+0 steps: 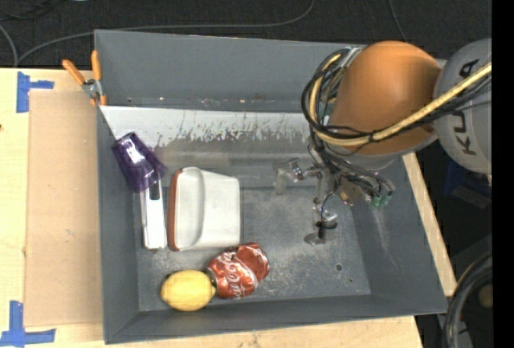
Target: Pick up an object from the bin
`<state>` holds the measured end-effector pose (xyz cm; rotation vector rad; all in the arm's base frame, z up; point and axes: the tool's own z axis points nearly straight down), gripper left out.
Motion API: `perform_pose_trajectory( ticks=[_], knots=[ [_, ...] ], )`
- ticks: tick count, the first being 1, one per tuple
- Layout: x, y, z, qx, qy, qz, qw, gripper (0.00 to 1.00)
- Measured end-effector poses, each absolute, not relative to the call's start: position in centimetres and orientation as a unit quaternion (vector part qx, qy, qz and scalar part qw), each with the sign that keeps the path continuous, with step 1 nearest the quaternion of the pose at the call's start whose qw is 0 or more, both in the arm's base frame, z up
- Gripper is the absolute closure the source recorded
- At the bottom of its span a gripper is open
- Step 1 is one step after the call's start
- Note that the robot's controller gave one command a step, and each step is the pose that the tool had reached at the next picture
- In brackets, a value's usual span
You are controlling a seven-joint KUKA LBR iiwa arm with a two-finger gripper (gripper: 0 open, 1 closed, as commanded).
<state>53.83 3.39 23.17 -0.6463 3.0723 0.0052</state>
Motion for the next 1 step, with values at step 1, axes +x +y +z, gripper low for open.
perform_pose_trajectory(
  ticks=[1],
  knots=[
    [53.54,5.78,15.60,-0.189,0.982,0.003,-0.004,0.00]
  ],
)
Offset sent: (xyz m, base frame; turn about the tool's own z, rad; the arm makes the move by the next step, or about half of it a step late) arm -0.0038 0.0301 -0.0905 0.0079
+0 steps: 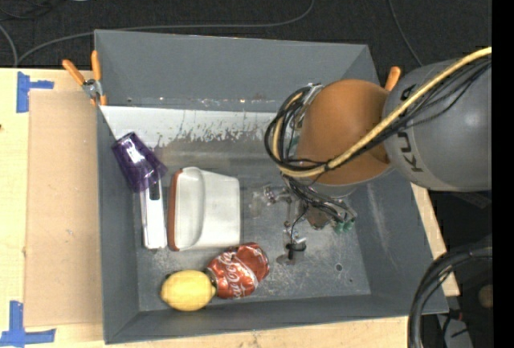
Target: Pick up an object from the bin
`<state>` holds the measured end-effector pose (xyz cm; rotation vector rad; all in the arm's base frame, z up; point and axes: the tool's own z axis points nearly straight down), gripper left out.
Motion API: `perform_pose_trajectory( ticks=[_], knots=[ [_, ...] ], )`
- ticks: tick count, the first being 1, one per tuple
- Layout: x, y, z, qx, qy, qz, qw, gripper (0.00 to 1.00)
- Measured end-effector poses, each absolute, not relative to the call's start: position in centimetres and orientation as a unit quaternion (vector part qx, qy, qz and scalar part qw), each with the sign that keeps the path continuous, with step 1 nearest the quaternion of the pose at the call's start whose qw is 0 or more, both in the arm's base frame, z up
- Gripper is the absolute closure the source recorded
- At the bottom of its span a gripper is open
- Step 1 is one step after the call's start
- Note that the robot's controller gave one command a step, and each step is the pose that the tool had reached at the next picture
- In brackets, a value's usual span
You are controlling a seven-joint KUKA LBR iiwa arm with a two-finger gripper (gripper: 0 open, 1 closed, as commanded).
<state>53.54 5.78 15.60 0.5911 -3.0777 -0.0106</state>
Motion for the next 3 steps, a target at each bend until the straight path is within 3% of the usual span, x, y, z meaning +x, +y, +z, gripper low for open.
perform_pose_trajectory(
  ticks=[1,2,3],
  knots=[
    [53.4,6.4,14.0,0.200,-0.980,-0.001,-0.005,0.00],
    [51.4,8.8,8.5,0.194,-0.981,-0.003,0.004,0.00],
    [53.3,10.3,7.2,0.200,-0.980,0.000,-0.008,0.00]
  ],
)
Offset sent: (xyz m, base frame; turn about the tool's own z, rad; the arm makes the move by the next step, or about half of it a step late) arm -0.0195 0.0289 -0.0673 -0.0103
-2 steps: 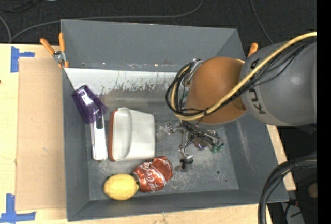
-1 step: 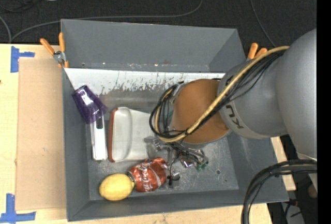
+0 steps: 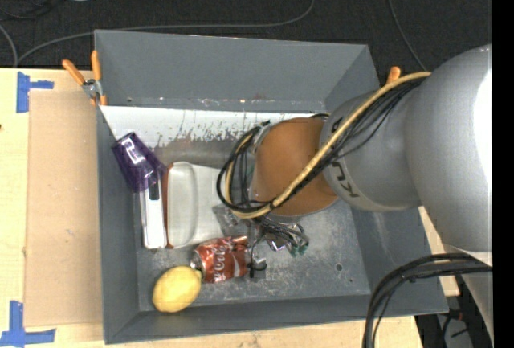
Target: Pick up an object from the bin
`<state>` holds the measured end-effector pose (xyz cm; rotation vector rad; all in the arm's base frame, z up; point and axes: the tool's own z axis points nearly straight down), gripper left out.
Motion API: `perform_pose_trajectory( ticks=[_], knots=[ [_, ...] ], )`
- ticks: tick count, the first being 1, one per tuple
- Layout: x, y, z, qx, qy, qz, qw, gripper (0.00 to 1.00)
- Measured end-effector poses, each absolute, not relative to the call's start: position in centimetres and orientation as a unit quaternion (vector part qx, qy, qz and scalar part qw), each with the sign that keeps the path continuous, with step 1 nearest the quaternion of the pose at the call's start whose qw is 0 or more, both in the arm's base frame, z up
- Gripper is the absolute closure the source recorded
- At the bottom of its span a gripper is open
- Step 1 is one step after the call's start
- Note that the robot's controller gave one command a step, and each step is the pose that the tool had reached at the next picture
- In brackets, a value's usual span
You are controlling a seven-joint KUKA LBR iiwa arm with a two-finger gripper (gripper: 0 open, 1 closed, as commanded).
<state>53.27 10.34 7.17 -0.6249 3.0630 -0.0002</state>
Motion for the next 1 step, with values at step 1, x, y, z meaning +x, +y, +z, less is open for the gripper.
perform_pose_trajectory(
  ticks=[1],
  knots=[
    [49.27,10.75,6.94,-0.191,0.982,0.003,-0.002,0.00]
  ],
)
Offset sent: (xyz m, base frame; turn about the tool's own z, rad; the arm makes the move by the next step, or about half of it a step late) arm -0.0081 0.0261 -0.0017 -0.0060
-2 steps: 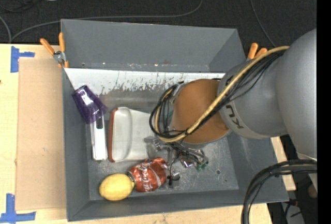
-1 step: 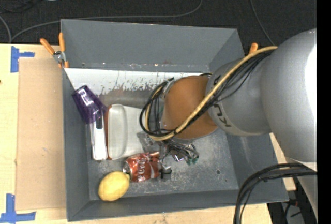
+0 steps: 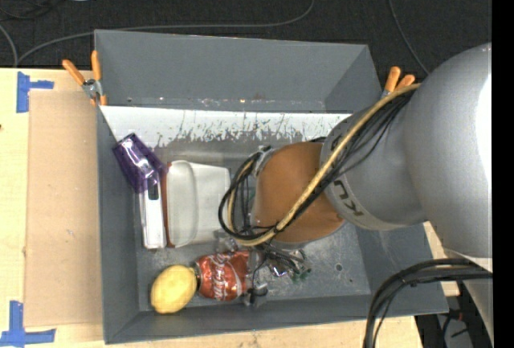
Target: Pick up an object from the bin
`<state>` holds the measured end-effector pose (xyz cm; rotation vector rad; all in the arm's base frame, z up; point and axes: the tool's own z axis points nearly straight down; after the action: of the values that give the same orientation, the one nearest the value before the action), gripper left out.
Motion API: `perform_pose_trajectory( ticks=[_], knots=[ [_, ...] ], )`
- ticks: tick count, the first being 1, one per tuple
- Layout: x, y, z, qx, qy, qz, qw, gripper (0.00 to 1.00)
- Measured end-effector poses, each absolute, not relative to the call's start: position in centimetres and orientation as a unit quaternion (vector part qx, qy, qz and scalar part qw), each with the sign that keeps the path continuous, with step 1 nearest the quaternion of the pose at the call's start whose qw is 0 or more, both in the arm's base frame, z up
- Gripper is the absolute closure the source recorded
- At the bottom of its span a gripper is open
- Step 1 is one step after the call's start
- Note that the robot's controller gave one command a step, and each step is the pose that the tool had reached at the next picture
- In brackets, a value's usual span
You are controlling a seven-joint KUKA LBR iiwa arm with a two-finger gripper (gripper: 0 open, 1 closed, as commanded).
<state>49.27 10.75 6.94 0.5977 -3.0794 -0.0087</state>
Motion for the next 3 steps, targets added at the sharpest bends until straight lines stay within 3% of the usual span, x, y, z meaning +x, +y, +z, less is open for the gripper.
perform_pose_trajectory(
  ticks=[1,3],
  knots=[
    [52.5,13.1,7.0,0.205,-0.979,-0.001,-0.006,0.00],
    [51.2,12.8,6.9,0.212,-0.977,-0.001,0.000,0.00]
  ],
)
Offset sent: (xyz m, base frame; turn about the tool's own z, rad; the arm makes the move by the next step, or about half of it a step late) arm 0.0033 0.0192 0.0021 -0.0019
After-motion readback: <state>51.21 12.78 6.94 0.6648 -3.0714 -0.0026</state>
